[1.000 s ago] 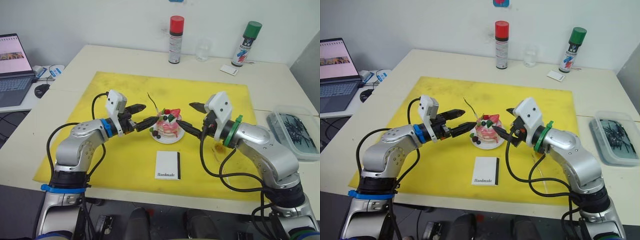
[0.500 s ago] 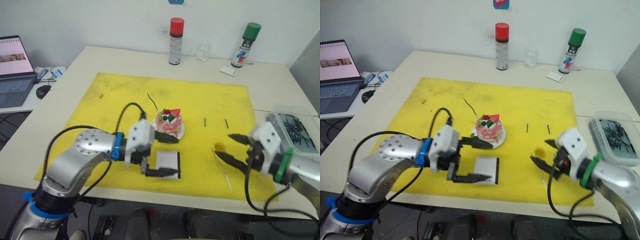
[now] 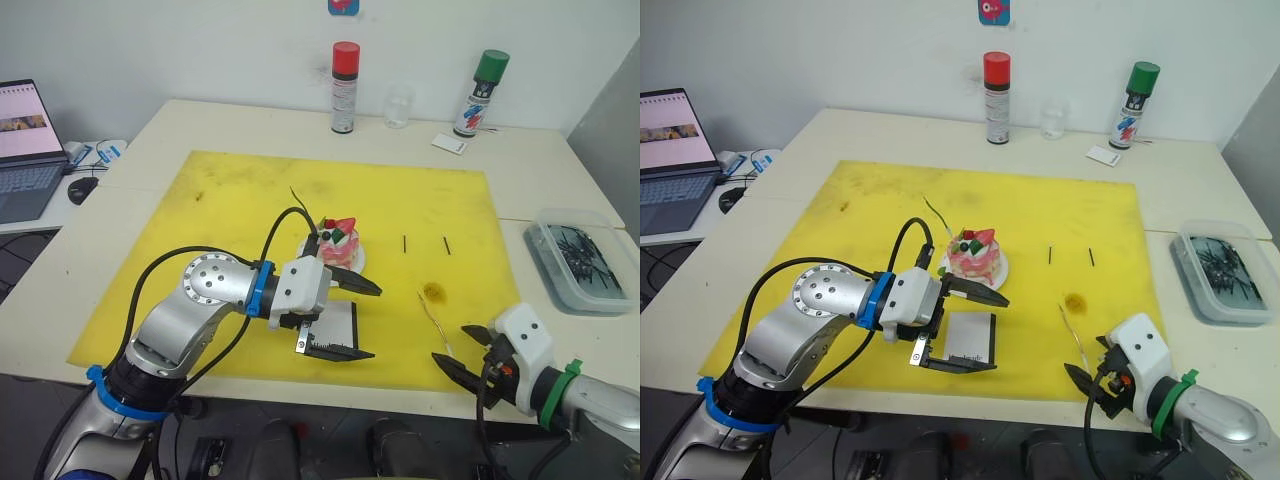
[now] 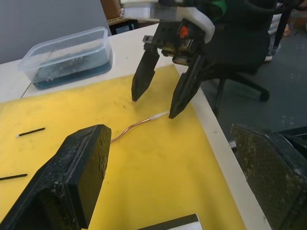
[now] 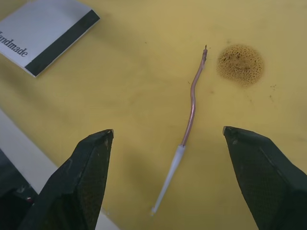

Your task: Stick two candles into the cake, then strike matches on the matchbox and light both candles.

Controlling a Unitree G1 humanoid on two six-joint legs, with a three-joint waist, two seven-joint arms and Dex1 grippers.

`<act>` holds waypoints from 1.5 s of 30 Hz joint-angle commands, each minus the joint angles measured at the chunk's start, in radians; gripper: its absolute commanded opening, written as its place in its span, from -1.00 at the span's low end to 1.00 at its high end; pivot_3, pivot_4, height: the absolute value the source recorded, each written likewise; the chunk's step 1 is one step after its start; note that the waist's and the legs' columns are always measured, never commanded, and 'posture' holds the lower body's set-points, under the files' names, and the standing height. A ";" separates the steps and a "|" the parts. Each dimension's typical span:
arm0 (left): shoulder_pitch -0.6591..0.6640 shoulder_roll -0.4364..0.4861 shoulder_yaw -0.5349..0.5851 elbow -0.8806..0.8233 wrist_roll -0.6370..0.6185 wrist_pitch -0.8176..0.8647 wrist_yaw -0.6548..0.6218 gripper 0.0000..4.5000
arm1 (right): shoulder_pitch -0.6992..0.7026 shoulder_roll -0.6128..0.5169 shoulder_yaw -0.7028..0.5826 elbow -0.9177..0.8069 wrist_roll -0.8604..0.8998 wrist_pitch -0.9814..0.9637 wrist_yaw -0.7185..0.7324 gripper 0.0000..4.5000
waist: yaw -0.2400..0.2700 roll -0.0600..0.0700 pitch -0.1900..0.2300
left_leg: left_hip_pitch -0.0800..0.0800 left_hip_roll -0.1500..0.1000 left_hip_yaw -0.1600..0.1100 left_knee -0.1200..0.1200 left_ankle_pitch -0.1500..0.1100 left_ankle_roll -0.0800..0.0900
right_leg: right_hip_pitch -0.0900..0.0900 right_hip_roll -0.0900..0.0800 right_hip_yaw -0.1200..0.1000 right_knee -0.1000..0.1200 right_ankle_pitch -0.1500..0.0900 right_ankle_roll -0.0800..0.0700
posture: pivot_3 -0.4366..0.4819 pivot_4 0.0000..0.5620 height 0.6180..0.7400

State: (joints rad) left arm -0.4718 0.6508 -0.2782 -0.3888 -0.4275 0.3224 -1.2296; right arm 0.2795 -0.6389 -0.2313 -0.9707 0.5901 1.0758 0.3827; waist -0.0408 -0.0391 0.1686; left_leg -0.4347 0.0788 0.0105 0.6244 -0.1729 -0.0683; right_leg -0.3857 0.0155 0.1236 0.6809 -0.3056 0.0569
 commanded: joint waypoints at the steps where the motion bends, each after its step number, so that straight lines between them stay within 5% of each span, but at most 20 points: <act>1: -0.008 -0.006 0.013 -0.031 -0.012 0.004 0.008 0.98 | -0.020 0.005 0.030 0.017 -0.021 0.044 -0.055 0.71 | 0.000 0.000 0.000 | 0.000 0.000 0.000 -0.001 0.000 0.000 | 0.000 0.000 0.000 0.000 0.000 0.000 | -0.05 -0.47 1.00; 4: 0.001 -0.006 0.020 -0.043 -0.019 0.023 0.025 1.00 | -0.014 -0.016 0.043 0.041 -0.042 0.074 -0.068 0.46 | 0.000 0.000 0.000 | -0.001 0.000 0.000 -0.001 0.000 0.000 | 0.001 0.000 0.000 0.000 -0.001 -0.001 | -0.05 -0.47 1.00; 13: 0.009 -0.020 0.023 -0.060 -0.022 0.036 0.068 1.00 | -0.029 -0.032 0.012 0.052 -0.031 0.118 -0.062 -0.97 | 0.002 0.000 0.000 | -0.001 0.000 -0.001 -0.001 0.000 0.000 | 0.000 0.000 0.000 0.000 -0.001 0.000 | -0.05 -0.47 1.00; 19: -0.002 -0.062 0.024 -0.067 -0.046 0.069 0.102 1.00 | -0.083 -0.098 -0.195 0.030 0.066 0.184 0.039 -0.99 | 0.003 0.001 0.001 | -0.001 0.000 0.000 0.000 0.000 0.000 | 0.000 0.000 0.000 0.000 -0.001 0.000 | -0.05 -0.47 1.00; 26: 0.006 -0.101 0.004 -0.043 -0.027 0.039 0.115 1.00 | 0.140 -0.311 -0.411 0.062 0.034 0.083 0.297 -0.99 | 0.009 0.000 0.001 | -0.001 0.000 -0.002 -0.004 0.000 0.000 | 0.002 0.000 -0.002 -0.001 -0.003 -0.001 | -0.05 -0.47 1.00; 34: 0.016 -0.128 -0.012 -0.066 -0.016 0.039 0.131 1.00 | 0.172 -0.364 -0.286 0.187 -0.105 -0.085 0.321 -0.99 | 0.000 0.000 0.001 | 0.000 -0.001 -0.001 -0.003 0.000 0.000 | 0.002 0.000 -0.001 0.000 -0.003 0.001 | -0.05 -0.47 1.00; 40: 0.008 -0.131 -0.025 -0.080 -0.013 0.021 0.115 1.00 | 0.117 -0.408 -0.242 0.219 -0.094 -0.056 0.362 -0.14 | 0.001 0.000 0.001 | 0.000 -0.001 -0.001 0.000 0.000 0.000 | 0.003 0.000 0.000 -0.001 -0.003 0.001 | -0.05 -0.47 1.00; 45: -0.016 -0.143 -0.047 -0.075 0.003 -0.003 0.106 1.00 | 0.123 -0.454 -0.253 0.236 -0.089 0.003 0.400 -0.14 | 0.006 0.000 0.001 | 0.000 -0.002 -0.002 -0.001 -0.001 0.000 | 0.004 0.000 -0.001 -0.001 -0.003 0.001 | -0.05 -0.47 1.00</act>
State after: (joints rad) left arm -0.4661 0.5198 -0.3186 -0.4345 -0.4311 0.3442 -1.1232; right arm 0.4099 -1.0792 -0.4589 -0.7385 0.4941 1.0568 0.7688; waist -0.0349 -0.0391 0.1700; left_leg -0.4349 0.0772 0.0088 0.6230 -0.1735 -0.0685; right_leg -0.3821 0.0152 0.1228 0.6802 -0.3091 0.0574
